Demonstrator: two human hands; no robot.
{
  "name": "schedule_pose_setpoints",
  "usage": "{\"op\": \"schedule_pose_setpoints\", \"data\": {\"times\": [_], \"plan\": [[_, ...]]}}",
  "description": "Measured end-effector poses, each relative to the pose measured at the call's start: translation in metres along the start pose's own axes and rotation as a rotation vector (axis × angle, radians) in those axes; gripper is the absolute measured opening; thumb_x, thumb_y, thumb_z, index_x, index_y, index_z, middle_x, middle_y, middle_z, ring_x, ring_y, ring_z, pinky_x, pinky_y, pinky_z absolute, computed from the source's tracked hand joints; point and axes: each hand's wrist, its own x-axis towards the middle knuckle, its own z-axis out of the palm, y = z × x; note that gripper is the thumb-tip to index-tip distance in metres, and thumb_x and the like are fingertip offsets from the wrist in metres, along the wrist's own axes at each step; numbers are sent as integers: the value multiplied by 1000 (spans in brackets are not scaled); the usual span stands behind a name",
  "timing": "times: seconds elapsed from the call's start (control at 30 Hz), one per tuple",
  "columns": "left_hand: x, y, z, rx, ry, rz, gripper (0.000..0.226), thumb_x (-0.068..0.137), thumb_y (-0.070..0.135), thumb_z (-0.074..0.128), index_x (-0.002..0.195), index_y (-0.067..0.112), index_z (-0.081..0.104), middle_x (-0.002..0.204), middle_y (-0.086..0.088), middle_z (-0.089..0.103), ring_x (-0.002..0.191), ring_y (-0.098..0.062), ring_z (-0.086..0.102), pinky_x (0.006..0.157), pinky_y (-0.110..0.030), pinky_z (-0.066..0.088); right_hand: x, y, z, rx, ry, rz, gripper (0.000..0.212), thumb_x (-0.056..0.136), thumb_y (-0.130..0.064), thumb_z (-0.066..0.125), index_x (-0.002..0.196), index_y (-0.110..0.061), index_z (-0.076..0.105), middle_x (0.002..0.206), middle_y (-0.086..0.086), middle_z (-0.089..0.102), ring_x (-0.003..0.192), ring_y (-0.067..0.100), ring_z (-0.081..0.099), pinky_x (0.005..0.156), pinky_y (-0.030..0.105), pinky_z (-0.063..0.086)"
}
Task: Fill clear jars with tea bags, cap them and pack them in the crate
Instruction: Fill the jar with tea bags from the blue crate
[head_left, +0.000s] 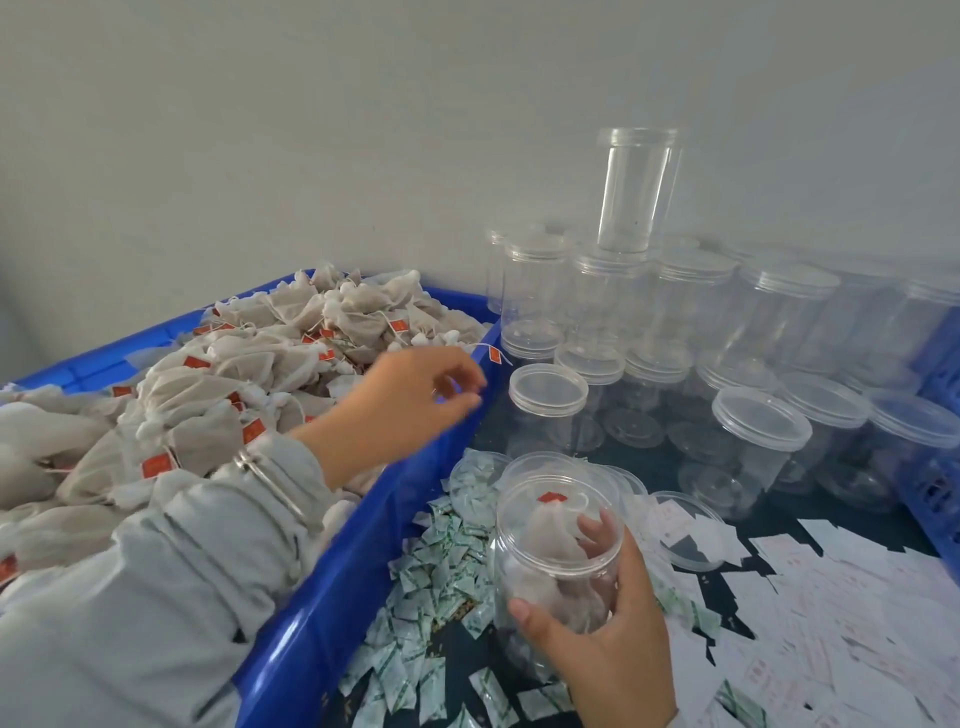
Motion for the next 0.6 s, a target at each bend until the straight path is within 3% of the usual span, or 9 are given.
{"op": "schedule_pose_setpoints", "data": {"times": [0.07,0.17,0.23,0.37,0.47,0.6], "plan": [[8,-27,-13,84,62,-167,20,87,16,61,82,35,58,86,18,62,82,2,58,63,-8,39,0,2,-1,15,4,-1,87,50,5,89,116,-37,51,116,-20,59,102,-10,58,73,5,48],[11,-60,-21,212,-19,-332,14,88,15,59,88,29,60,96,8,64,83,-6,57,69,-17,40,0,4,1,6,-5,-8,88,49,0,90,117,-39,50,113,-25,60,102,-12,57,71,3,46],[9,-69,-15,277,-161,-345,14,88,12,60,96,23,62,105,3,65,87,-9,57,76,-19,41,-1,4,1,8,-15,-14,87,48,-4,91,116,-40,50,113,-30,59,102,-13,56,71,2,46],[5,-70,9,337,-401,-344,38,90,6,52,125,18,57,124,0,60,103,-15,57,81,-22,40,-1,4,2,11,-16,-6,89,45,-9,92,117,-40,50,112,-31,58,101,-11,58,71,3,47],[8,-70,16,418,-389,-361,39,93,6,45,129,18,53,128,-4,58,111,-20,55,84,-25,37,-2,5,2,2,-16,-11,90,43,-15,92,118,-42,49,113,-29,59,103,-10,58,74,4,47],[9,-73,20,481,-369,-437,37,95,10,46,132,14,48,133,-8,54,118,-23,53,96,-32,40,-3,6,2,13,-23,-5,91,46,-6,92,121,-37,50,116,-19,61,103,-8,59,71,5,48]]}}
